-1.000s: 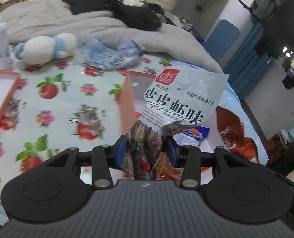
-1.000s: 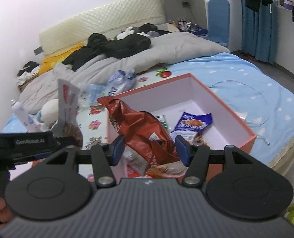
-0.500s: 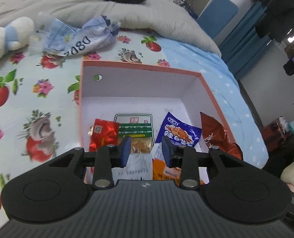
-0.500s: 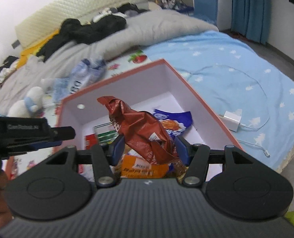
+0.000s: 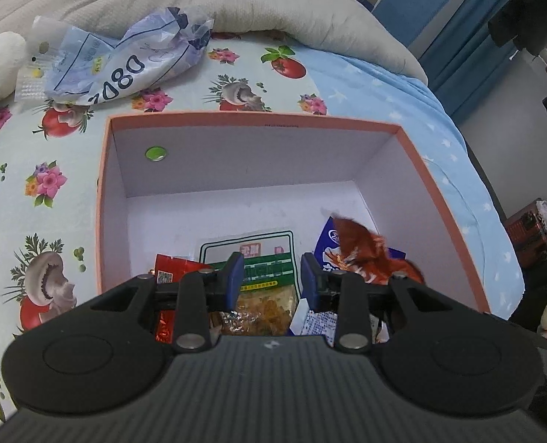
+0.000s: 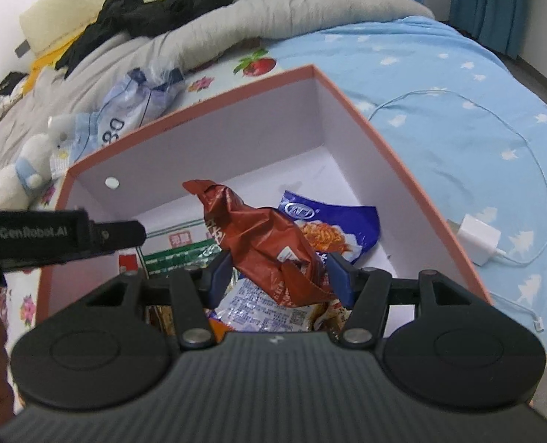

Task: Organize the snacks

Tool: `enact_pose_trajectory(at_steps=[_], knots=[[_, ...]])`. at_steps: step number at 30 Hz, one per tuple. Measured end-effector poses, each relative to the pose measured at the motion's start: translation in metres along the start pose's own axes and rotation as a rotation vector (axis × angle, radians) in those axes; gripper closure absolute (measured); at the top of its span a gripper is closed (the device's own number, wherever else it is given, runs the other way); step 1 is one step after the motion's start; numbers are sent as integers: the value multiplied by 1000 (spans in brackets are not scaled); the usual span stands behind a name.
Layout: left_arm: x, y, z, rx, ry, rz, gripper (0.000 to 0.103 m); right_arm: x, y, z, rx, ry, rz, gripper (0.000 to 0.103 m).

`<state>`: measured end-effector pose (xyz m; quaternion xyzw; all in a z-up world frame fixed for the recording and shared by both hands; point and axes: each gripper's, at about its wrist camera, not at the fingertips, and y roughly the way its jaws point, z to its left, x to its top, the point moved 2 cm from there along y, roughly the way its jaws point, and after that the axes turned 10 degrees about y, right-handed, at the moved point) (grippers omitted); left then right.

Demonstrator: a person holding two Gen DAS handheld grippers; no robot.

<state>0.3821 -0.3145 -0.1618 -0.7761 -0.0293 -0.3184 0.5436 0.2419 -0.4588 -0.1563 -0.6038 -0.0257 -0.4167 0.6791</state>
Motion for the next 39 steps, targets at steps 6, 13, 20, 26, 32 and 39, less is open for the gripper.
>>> enact_pose_trajectory(at_steps=[6, 13, 20, 26, 32, 39], knots=[[-4, -26, -1, 0, 6, -34, 64, -3, -19, 3, 18, 21, -16, 35], [-19, -88, -9, 4, 24, -111, 64, -15, -74, 10, 25, 9, -96, 35], [-52, -158, -19, 1, 47, -190, 64, -37, -140, 16, 60, -1, -178, 35], [-89, -214, -26, -9, 65, -257, 64, -63, -194, 17, 79, 0, -253, 35], [-134, -265, -34, -2, 121, -324, 64, -96, -236, 20, 98, -15, -307, 35], [-186, -311, -30, 1, 137, -360, 63, -143, -275, 20, 126, -13, -361, 35]])
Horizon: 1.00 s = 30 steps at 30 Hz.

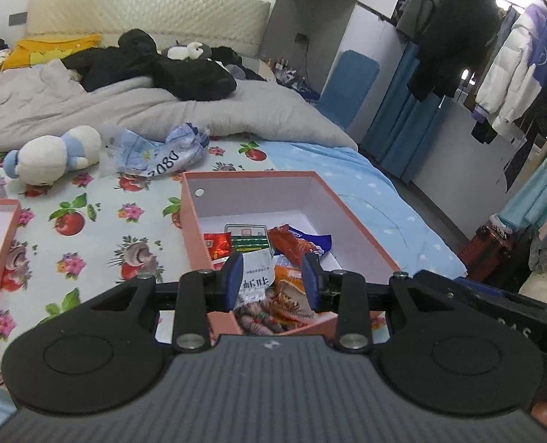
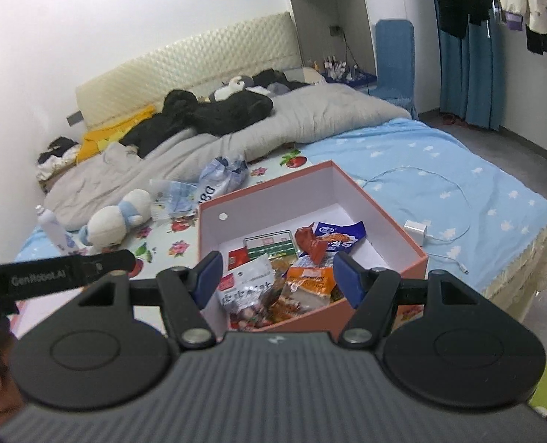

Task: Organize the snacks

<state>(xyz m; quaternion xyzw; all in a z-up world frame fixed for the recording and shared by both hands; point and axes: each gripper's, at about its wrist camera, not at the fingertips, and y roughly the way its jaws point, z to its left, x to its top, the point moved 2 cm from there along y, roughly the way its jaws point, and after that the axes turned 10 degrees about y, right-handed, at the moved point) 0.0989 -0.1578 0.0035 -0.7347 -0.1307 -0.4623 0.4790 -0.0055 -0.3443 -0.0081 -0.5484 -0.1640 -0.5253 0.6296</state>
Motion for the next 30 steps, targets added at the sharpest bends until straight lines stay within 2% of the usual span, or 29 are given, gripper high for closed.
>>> enact_pose_trajectory(at_steps=[7, 16, 19, 25, 30], knots=[[-19, -36, -8, 56, 70, -31, 63, -14, -21, -6, -6, -10, -34, 35], [-35, -39, -20, 39, 92, -18, 63, -27, -18, -6, -16, -42, 11, 35], [-39, -38, -22, 39, 85, -13, 63, -28, -20, -8, 6, -19, 5, 35], [-45, -33, -17, 36, 71, 2, 63, -33, -15, -4, -5, -24, -7, 35], [-39, -22, -5, 44, 52, 10, 61, -33, -8, 1, 4, -16, -12, 35]])
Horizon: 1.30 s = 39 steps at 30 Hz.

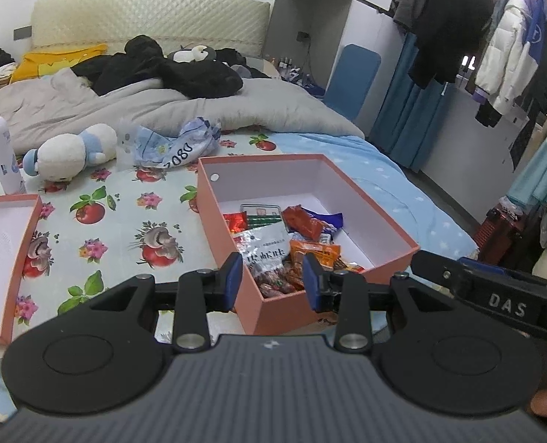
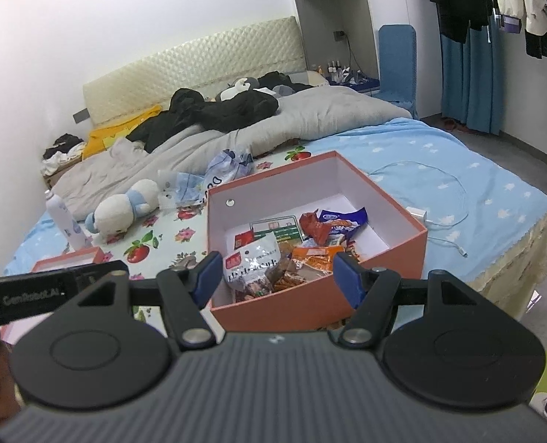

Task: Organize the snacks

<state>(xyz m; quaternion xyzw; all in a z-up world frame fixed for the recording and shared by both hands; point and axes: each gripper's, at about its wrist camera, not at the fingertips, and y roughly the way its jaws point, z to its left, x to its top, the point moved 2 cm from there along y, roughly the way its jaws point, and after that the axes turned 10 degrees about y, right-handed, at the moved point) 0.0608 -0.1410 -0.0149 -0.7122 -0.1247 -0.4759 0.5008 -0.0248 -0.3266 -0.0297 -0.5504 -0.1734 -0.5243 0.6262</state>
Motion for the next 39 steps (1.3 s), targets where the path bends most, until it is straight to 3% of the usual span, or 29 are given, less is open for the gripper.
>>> enact_pose_trajectory(at_steps=[3, 14, 16, 18, 19, 20, 21, 26, 39], knots=[[4, 7, 5, 3, 5, -8, 53, 1, 4, 1, -5, -8, -11, 35], [-4, 32, 20, 3, -12, 13, 50, -7, 22, 3, -13, -19, -12, 35], [-7, 34, 21, 3, -18, 22, 43, -8, 20, 1, -3, -14, -5, 35], [-8, 36, 22, 7, -19, 25, 18, -6, 21, -1, 3, -10, 9, 32], [-9, 37, 23, 12, -20, 20, 12, -6, 21, -1, -2, -12, 10, 26], [-10, 36, 23, 21, -21, 15, 5, -6, 19, -2, -11, -15, 3, 10], [-10, 36, 23, 31, -19, 12, 4, -6, 18, -3, -18, -18, -6, 0], [-11, 35, 21, 64, 15, 19, 3, -9, 17, -6, -49, -37, -18, 0], [-13, 35, 20, 66, 23, 33, 1, -11, 17, -8, -52, -28, -15, 0]])
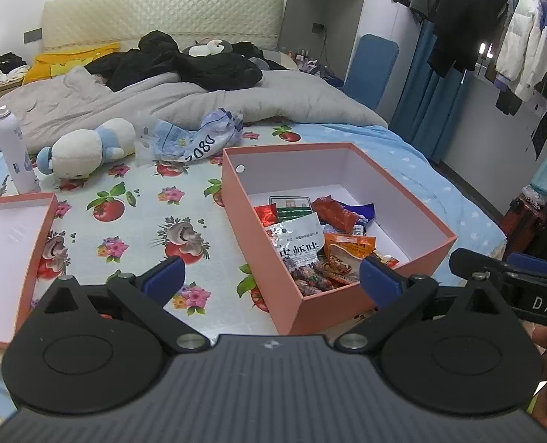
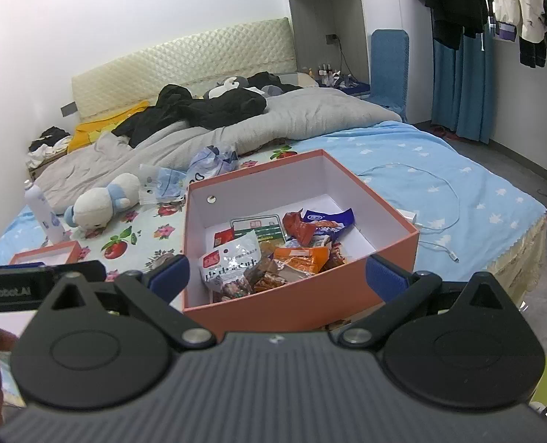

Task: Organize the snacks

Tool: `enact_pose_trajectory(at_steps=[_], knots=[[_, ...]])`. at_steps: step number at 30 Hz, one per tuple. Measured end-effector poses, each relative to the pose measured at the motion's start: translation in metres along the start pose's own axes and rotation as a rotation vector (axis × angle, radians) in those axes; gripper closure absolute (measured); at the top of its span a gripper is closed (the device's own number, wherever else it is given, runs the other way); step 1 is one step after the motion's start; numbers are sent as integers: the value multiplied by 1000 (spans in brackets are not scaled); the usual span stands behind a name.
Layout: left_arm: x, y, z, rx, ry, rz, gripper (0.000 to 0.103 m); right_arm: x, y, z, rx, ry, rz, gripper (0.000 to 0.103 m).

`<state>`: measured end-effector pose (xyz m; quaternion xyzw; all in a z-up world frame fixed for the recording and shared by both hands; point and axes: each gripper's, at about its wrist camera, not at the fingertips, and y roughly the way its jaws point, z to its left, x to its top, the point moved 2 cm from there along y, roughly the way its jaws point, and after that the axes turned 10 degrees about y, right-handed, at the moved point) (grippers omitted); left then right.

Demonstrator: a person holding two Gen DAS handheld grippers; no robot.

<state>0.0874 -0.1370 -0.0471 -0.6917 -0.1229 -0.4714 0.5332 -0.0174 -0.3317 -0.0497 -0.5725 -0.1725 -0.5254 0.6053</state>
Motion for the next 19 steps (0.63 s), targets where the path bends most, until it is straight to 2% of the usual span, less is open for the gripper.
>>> enact_pose_trajectory(at_steps=[19], knots=[[3, 0, -1, 16, 9, 13, 1, 0, 0, 1, -1, 2, 2, 0]])
